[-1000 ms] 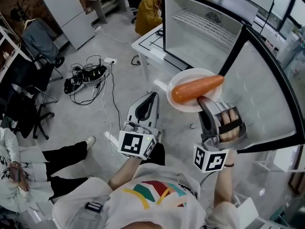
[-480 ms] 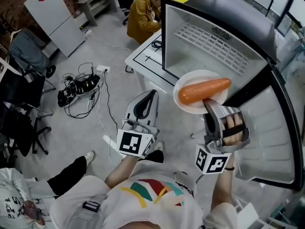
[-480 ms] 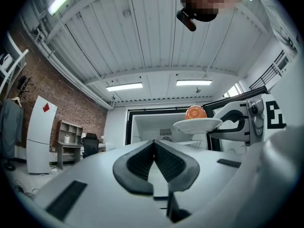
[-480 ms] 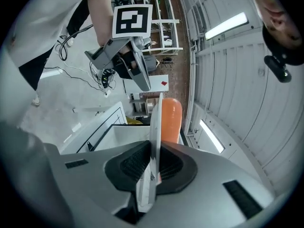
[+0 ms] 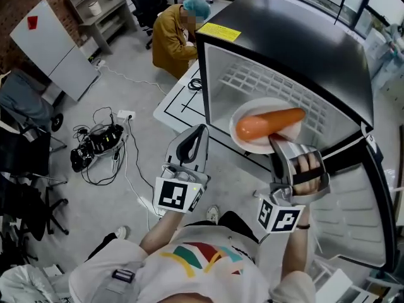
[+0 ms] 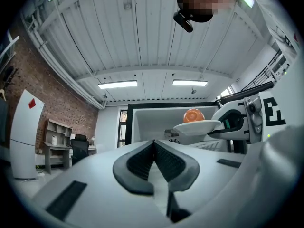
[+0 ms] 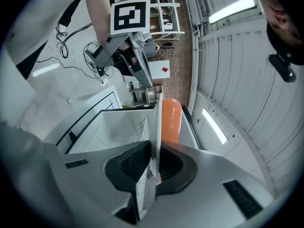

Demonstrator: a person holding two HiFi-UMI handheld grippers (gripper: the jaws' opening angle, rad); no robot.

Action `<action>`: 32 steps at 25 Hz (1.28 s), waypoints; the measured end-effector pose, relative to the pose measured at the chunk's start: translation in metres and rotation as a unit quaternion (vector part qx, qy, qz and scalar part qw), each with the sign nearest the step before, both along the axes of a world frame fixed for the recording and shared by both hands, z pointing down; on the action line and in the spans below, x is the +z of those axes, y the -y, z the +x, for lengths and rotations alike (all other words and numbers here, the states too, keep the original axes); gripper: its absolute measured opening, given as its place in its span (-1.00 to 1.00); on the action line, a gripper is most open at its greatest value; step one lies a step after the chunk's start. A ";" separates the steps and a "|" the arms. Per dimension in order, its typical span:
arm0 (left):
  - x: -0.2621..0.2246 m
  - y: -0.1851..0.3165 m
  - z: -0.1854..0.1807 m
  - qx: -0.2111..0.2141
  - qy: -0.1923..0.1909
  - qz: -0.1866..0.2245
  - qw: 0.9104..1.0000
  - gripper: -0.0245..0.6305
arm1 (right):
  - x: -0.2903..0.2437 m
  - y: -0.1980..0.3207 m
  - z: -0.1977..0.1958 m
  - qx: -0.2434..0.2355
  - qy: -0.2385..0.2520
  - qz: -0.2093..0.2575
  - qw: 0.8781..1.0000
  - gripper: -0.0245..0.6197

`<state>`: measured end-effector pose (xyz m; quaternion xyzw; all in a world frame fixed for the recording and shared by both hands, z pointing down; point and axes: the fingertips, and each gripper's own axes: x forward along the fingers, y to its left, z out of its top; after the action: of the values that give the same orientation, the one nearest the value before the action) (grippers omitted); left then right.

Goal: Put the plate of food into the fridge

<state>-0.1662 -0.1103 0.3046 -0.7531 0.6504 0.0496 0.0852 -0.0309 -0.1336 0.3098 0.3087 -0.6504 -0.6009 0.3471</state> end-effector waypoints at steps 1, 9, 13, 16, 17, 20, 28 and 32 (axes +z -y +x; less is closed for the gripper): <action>0.002 0.008 -0.002 0.001 -0.003 -0.003 1.000 -0.91 | 0.002 0.006 0.001 0.005 -0.004 -0.005 1.000 -0.83; 0.005 0.057 0.012 0.015 0.000 -0.008 1.000 -0.91 | 0.011 0.046 0.003 0.012 0.015 -0.019 1.000 -0.83; 0.001 0.072 0.024 0.015 0.022 0.002 1.000 -0.91 | 0.008 0.051 -0.001 0.002 0.022 -0.019 1.000 -0.83; -0.001 0.079 0.026 0.016 0.033 0.006 0.999 -0.91 | 0.005 0.054 -0.004 0.002 0.025 -0.020 1.000 -0.83; -0.003 0.082 0.026 0.020 0.029 0.007 0.999 -0.91 | 0.004 0.054 -0.004 0.004 0.026 -0.021 0.999 -0.83; -0.009 0.091 0.026 0.035 0.021 0.014 0.999 -0.91 | 0.000 0.060 -0.004 0.021 0.025 -0.015 0.999 -0.83; -0.016 0.116 0.026 0.101 0.014 0.017 0.995 -0.91 | -0.007 0.076 -0.005 0.091 0.022 -0.006 0.996 -0.83; -0.016 0.125 0.029 0.134 0.015 0.020 0.991 -0.91 | -0.003 0.089 -0.003 0.131 0.023 -0.021 0.991 -0.83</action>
<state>-0.1367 -0.2350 0.2884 -0.8325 0.5409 0.0618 0.1026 -0.0343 -0.2221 0.3064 0.3980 -0.6243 -0.5294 0.4141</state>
